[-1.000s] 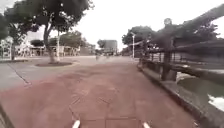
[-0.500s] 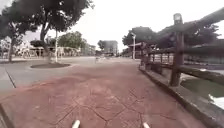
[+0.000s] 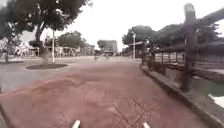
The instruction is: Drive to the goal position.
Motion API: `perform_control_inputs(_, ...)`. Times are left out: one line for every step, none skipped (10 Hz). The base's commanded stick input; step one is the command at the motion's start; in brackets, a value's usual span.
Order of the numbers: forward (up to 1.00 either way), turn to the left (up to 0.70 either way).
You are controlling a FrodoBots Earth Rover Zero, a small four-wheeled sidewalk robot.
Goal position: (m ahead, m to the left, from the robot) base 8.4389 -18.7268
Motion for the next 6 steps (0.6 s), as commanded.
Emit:
perform_control_inputs(0.70,0.00)
perform_control_inputs(0.70,0.00)
perform_control_inputs(0.70,0.00)
perform_control_inputs(0.70,0.00)
perform_control_inputs(0.70,0.00)
perform_control_inputs(0.70,0.00)
